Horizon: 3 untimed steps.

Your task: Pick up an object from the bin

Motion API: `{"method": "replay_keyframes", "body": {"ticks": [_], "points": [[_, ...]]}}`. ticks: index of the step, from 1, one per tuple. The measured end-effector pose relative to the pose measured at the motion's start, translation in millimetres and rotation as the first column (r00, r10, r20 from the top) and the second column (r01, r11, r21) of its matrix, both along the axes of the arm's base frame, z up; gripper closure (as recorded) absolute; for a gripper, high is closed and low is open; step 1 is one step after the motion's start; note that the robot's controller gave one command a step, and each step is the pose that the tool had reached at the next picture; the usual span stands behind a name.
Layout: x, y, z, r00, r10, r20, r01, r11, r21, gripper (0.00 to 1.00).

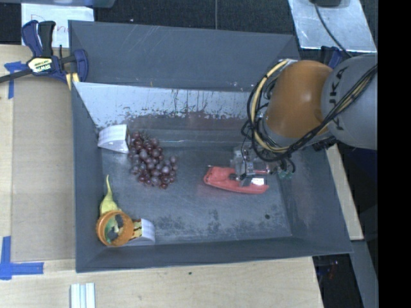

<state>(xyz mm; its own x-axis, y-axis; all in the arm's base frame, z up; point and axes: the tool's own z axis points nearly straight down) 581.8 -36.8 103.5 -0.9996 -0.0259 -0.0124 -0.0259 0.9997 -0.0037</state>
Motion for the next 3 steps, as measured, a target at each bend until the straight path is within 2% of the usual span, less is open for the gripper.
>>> {"method": "replay_keyframes", "body": {"ticks": [1,2,3], "points": [[3.0,0,28,1.0,0.0,0.012,0.0,1.0,-0.001,1.0],[0.8,0,62,1.0,0.0,0.005,0.0,1.0,-0.001,1.0],[1.6,-1,77,1.0,0.0,0.008,0.0,1.0,-0.001,1.0]]}}
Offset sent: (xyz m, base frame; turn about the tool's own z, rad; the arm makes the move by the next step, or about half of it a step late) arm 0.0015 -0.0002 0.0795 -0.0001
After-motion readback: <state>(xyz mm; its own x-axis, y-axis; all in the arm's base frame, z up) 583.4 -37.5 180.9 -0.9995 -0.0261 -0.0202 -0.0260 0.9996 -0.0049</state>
